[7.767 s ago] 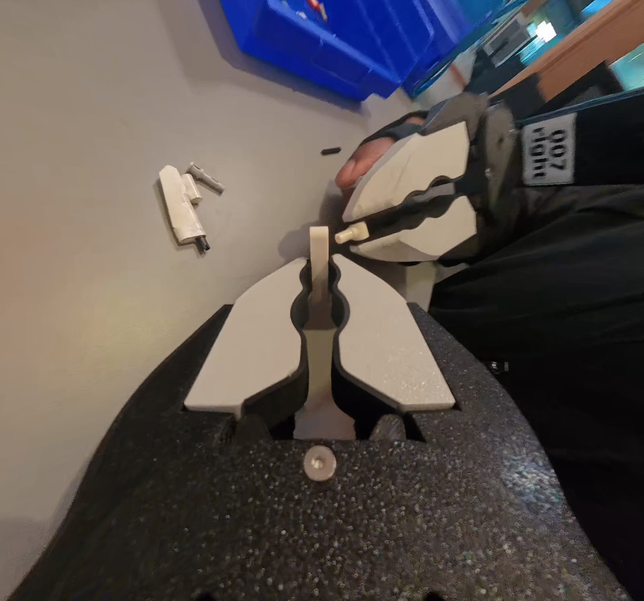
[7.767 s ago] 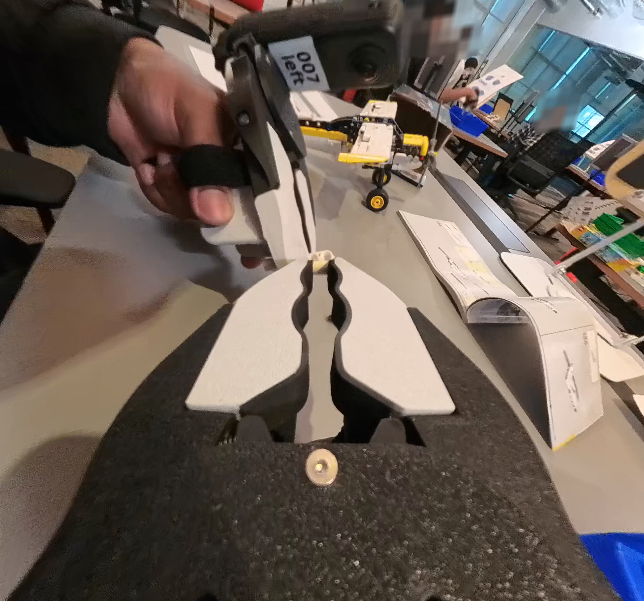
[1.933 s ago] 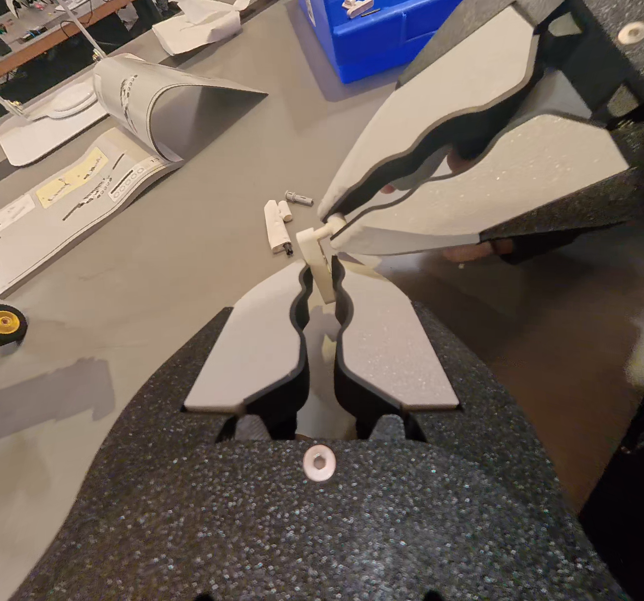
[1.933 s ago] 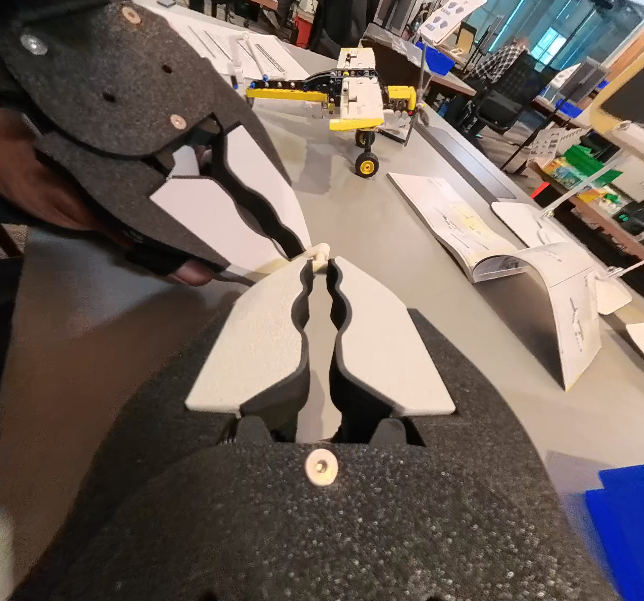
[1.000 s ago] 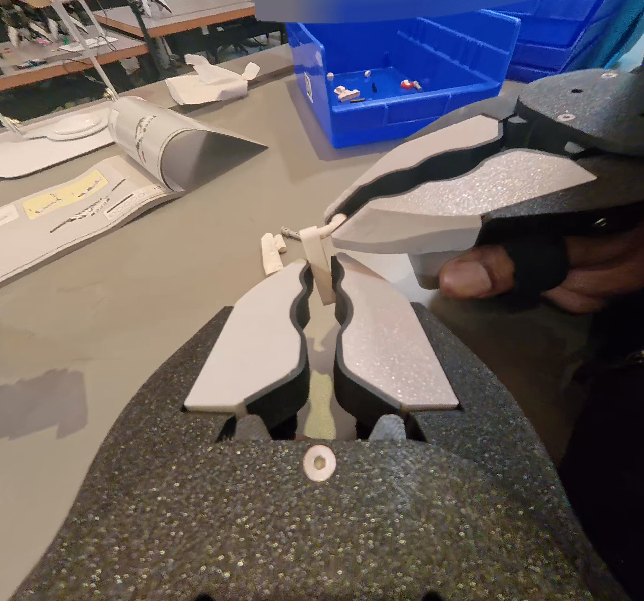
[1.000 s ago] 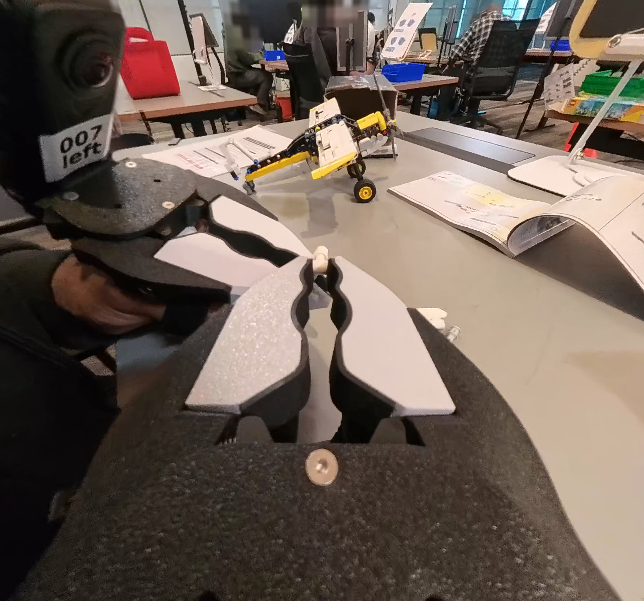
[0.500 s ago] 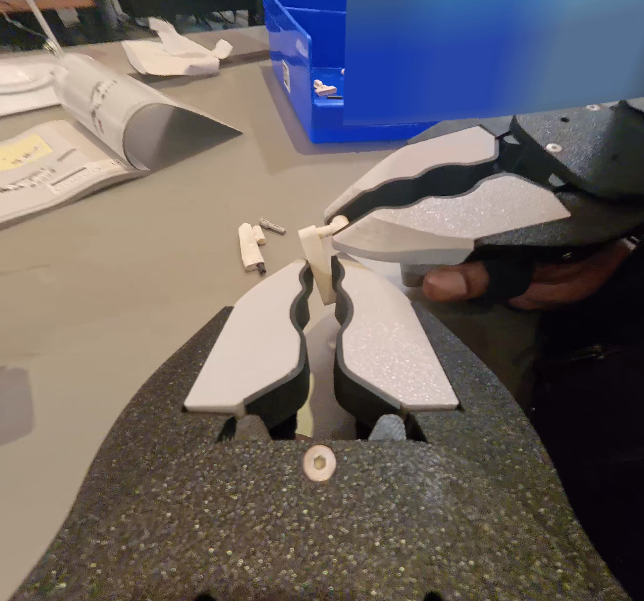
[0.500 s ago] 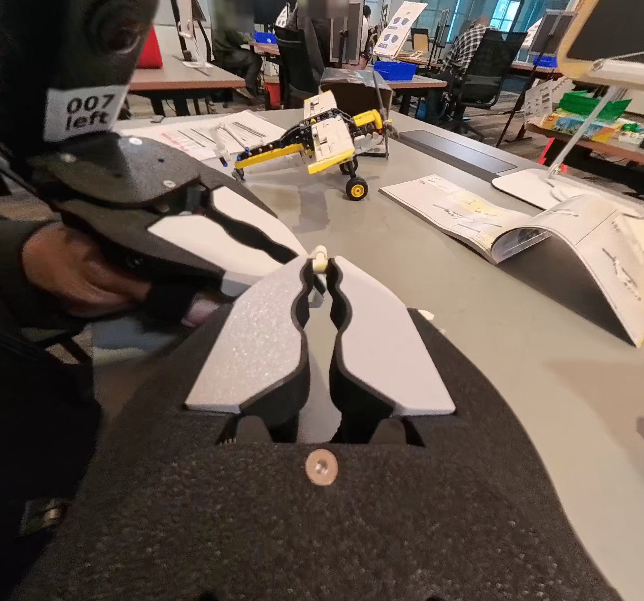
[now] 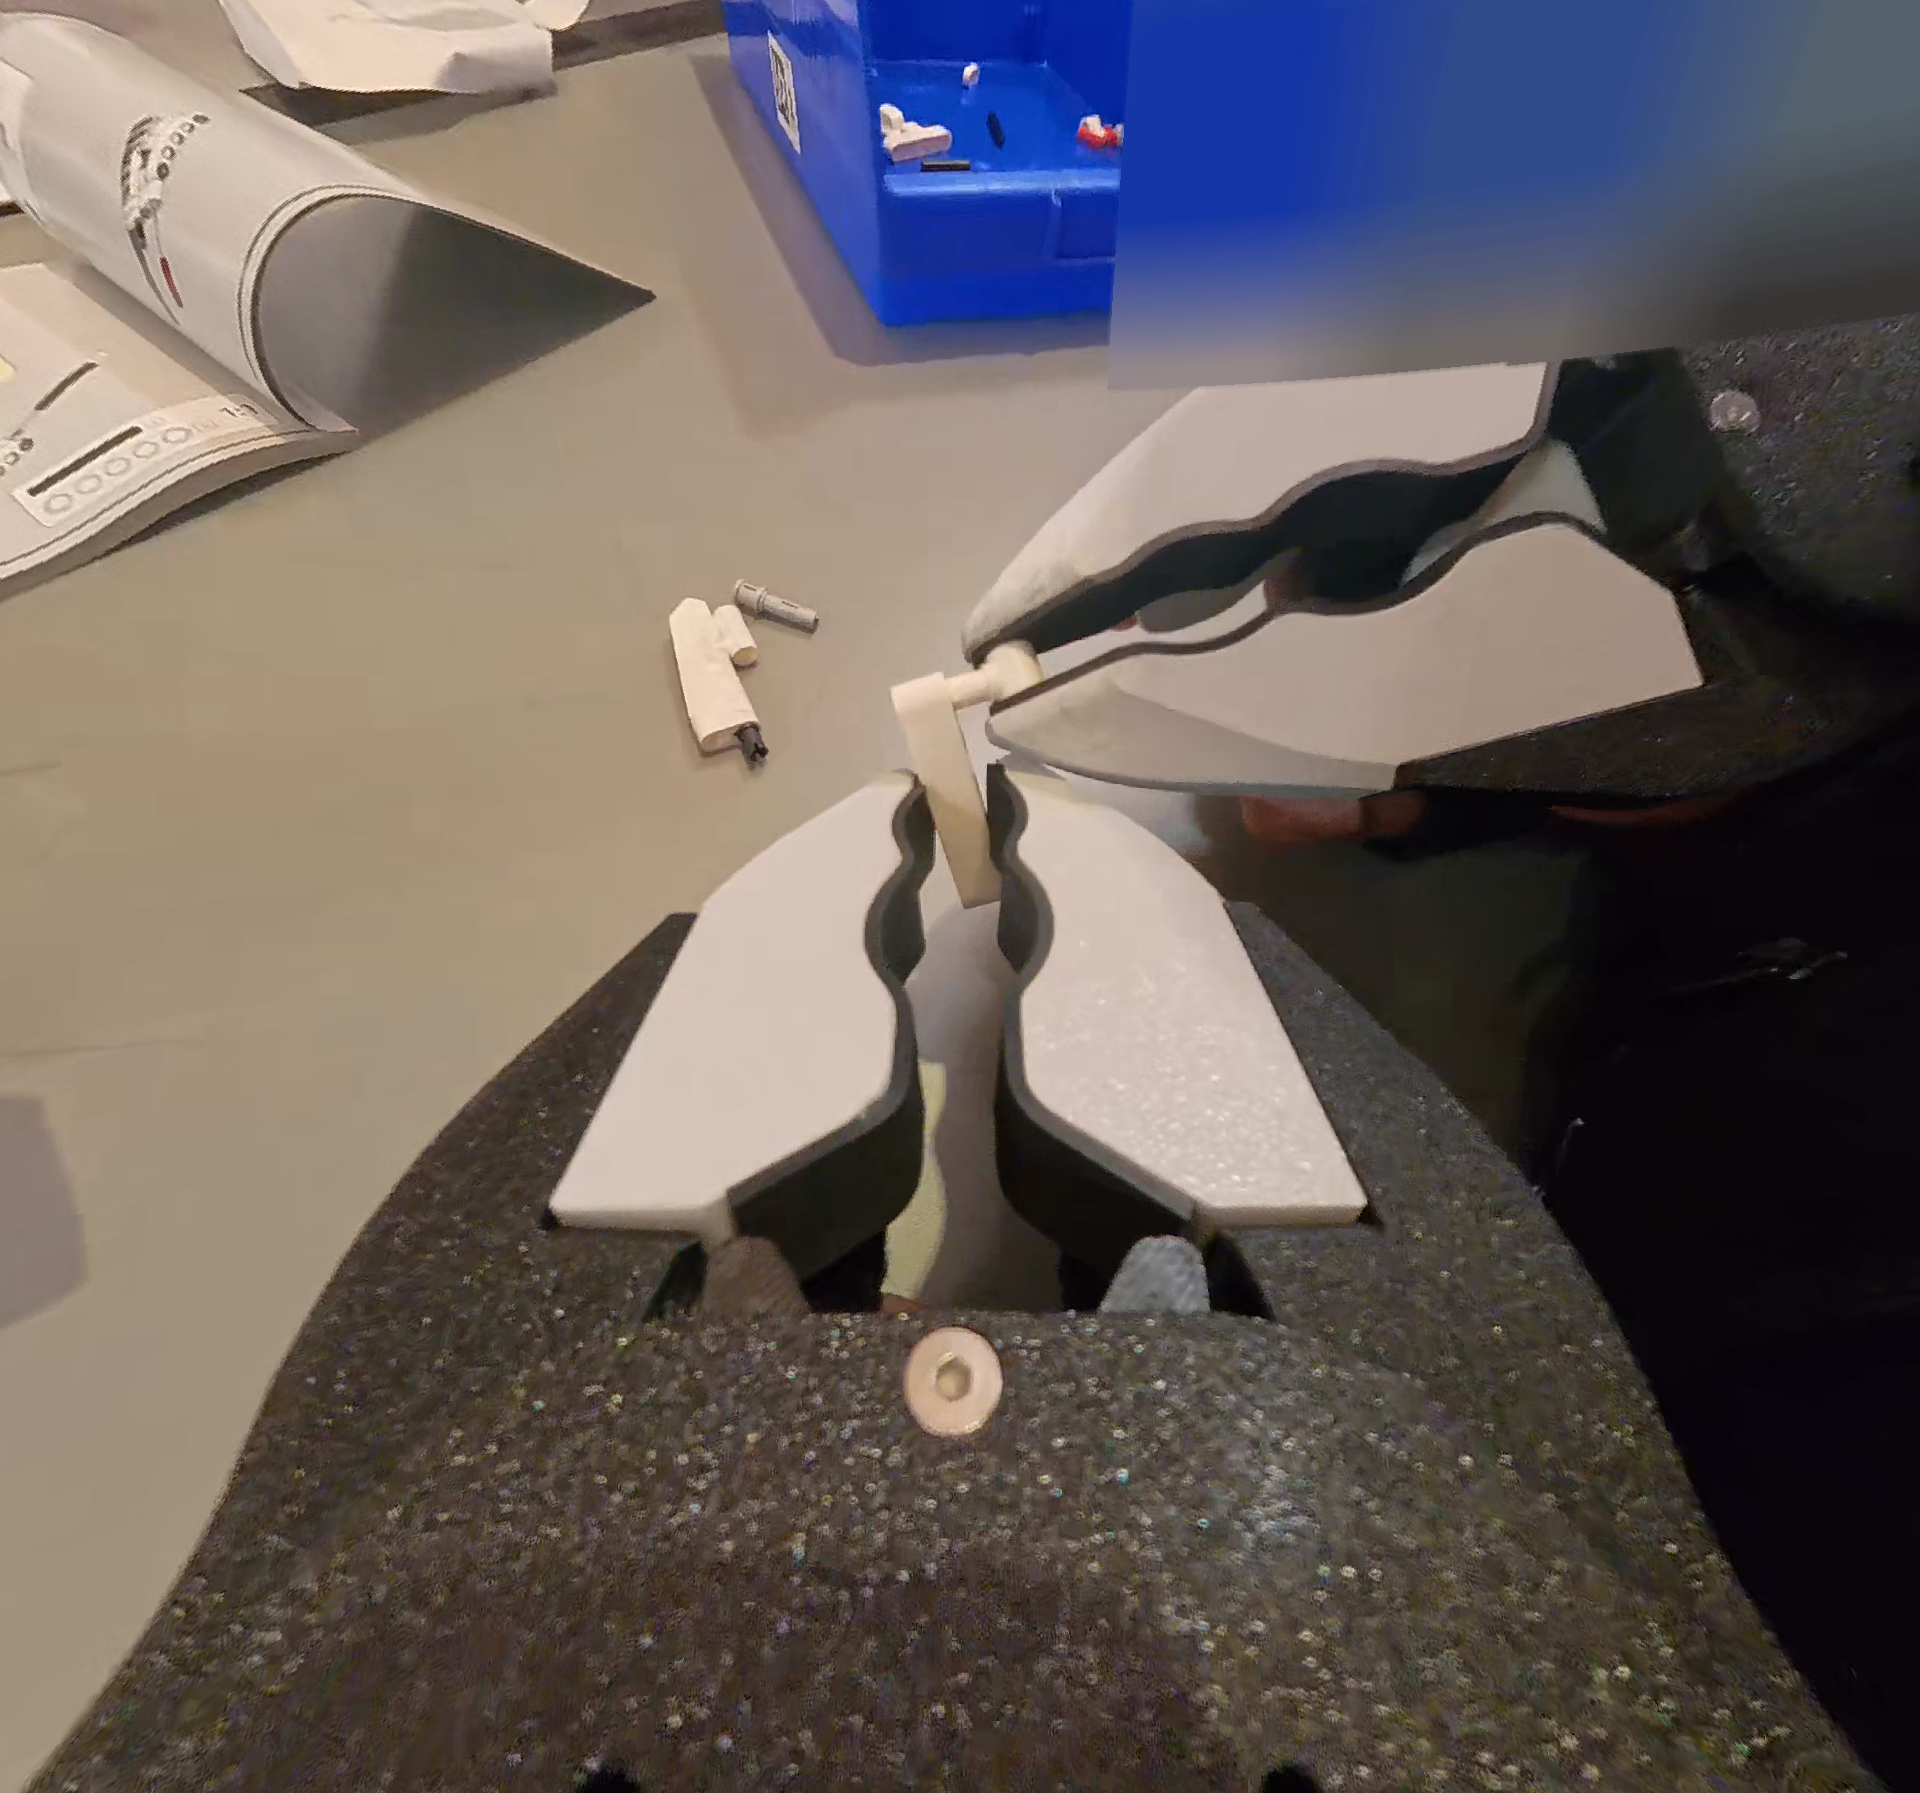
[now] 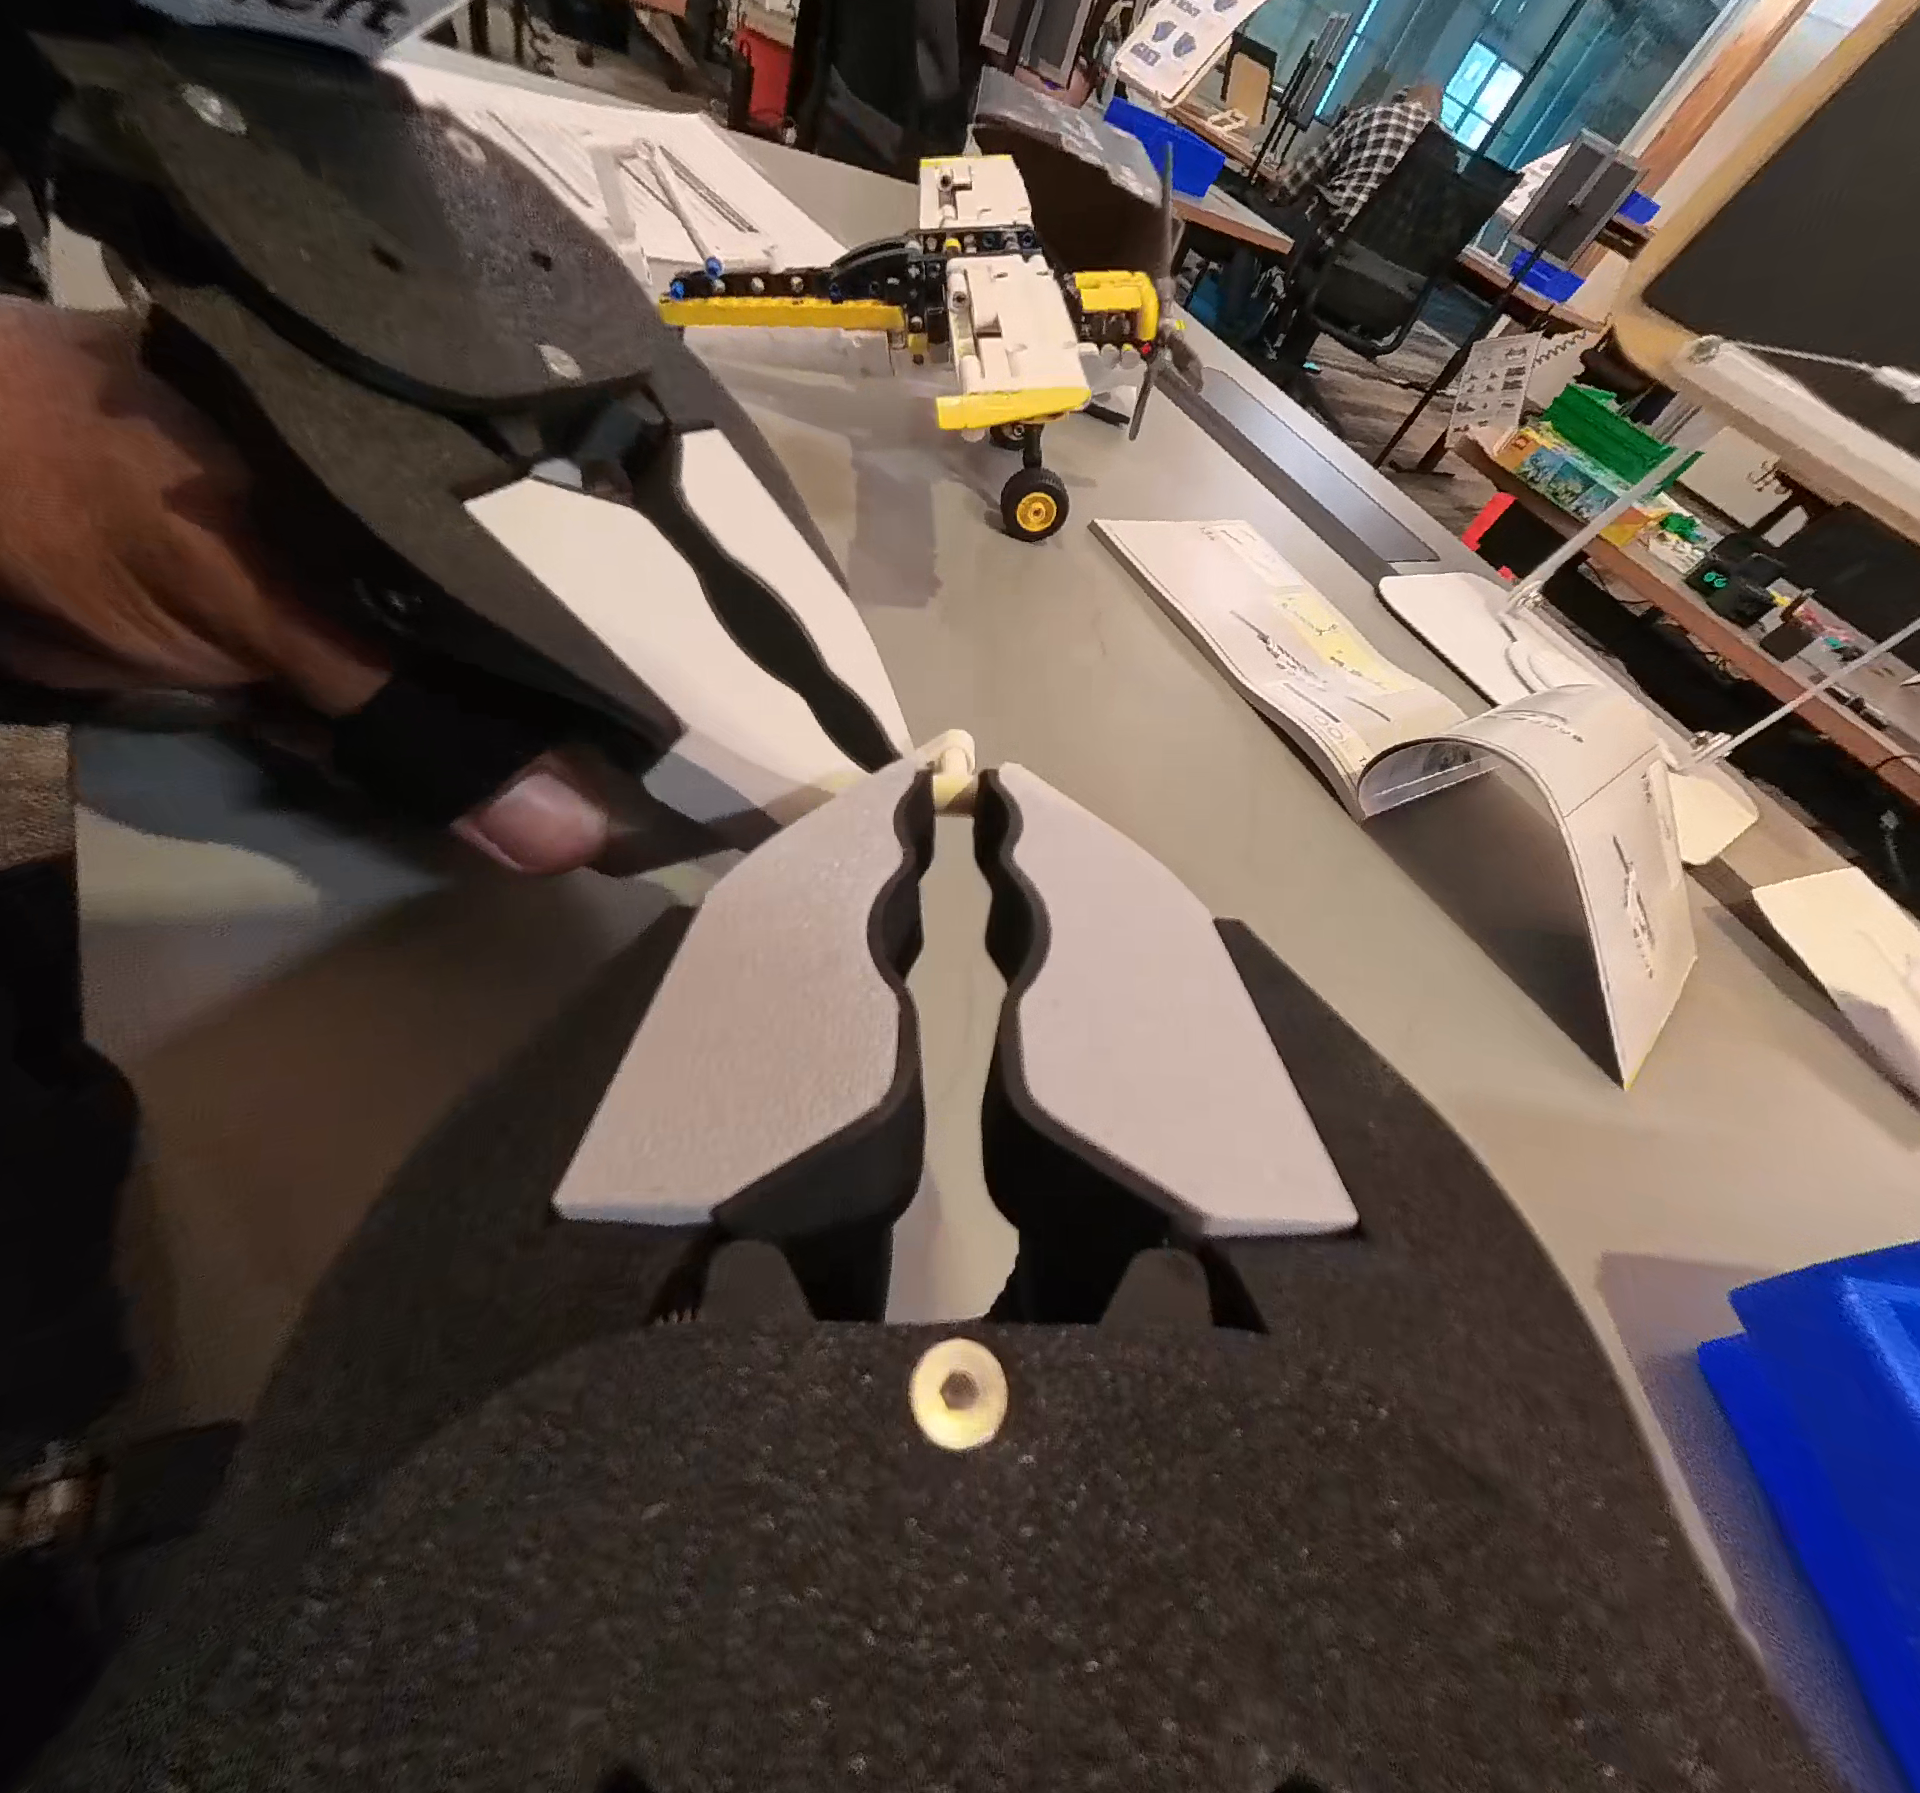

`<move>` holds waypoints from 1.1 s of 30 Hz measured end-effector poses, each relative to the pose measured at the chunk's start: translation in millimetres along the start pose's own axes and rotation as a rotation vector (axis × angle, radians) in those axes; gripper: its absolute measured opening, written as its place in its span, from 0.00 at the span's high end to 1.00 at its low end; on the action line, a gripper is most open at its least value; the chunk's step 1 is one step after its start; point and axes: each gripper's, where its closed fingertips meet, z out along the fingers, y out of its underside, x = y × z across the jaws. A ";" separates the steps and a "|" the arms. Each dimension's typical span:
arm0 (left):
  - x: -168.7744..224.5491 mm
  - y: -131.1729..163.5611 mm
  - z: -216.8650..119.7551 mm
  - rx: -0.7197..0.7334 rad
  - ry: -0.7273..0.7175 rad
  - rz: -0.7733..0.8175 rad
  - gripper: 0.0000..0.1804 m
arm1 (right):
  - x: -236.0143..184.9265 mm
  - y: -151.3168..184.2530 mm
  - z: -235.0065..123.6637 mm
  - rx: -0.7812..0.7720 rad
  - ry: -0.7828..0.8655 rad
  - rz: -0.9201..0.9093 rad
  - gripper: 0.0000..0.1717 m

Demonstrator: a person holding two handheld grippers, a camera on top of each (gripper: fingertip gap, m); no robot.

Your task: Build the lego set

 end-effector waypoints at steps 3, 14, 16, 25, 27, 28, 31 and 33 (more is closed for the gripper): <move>-1.8 0.5 0.1 -0.010 -0.038 0.041 0.94 | -0.2 1.0 0.2 -0.014 0.010 -0.023 0.95; -9.0 -1.4 -1.0 0.018 -0.213 0.211 0.94 | -1.2 2.3 2.0 0.006 -0.023 0.163 0.95; -10.2 -1.5 -1.0 0.015 -0.236 0.237 0.94 | -1.6 2.8 2.5 0.006 -0.037 0.201 0.95; -11.9 -3.4 -1.2 0.007 -0.263 0.301 0.94 | -1.1 2.0 2.1 0.014 -0.066 0.268 0.96; -10.3 -2.5 -0.6 0.006 -0.226 0.254 0.94 | -1.3 1.5 1.9 0.018 -0.066 0.260 0.96; -9.1 -2.2 -0.5 0.006 -0.202 0.223 0.94 | -1.5 1.3 1.9 0.020 -0.061 0.244 0.96; -8.5 2.3 0.8 -0.022 -0.177 0.180 0.94 | -2.7 3.5 2.9 -0.001 -0.038 0.176 0.96; -9.5 4.8 1.2 -0.043 -0.192 0.188 0.94 | -3.4 5.3 3.4 -0.028 -0.015 0.113 0.96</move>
